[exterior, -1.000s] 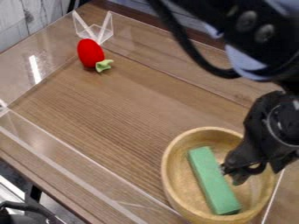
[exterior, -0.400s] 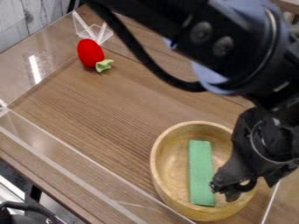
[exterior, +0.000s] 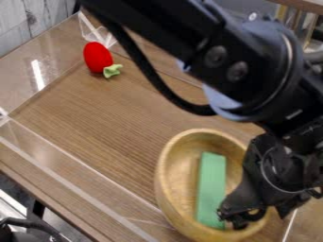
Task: Put the green stick in the brown bowl
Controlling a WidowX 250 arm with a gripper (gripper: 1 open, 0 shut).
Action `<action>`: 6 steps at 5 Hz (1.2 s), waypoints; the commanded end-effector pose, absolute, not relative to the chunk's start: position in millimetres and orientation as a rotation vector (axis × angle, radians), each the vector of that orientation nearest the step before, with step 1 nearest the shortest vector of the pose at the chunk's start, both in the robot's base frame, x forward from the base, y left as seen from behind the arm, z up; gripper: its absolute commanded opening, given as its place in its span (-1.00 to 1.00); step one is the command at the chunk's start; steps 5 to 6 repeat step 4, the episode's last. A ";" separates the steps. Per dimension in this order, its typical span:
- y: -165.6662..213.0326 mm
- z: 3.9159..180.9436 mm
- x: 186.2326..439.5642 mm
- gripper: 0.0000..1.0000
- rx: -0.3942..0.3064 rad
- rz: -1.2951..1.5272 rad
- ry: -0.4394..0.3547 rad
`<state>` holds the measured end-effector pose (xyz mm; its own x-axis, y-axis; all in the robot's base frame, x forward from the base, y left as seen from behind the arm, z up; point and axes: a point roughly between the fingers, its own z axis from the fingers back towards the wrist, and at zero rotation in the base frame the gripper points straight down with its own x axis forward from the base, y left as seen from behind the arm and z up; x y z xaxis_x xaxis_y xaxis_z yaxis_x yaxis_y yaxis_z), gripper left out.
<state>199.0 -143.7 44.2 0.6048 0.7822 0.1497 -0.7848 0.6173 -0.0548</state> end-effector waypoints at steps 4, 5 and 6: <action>-156.9 51.3 215.5 1.00 -0.026 0.900 -0.116; -156.9 51.3 215.5 1.00 -0.026 0.900 -0.116; -156.9 51.3 215.5 1.00 -0.026 0.900 -0.116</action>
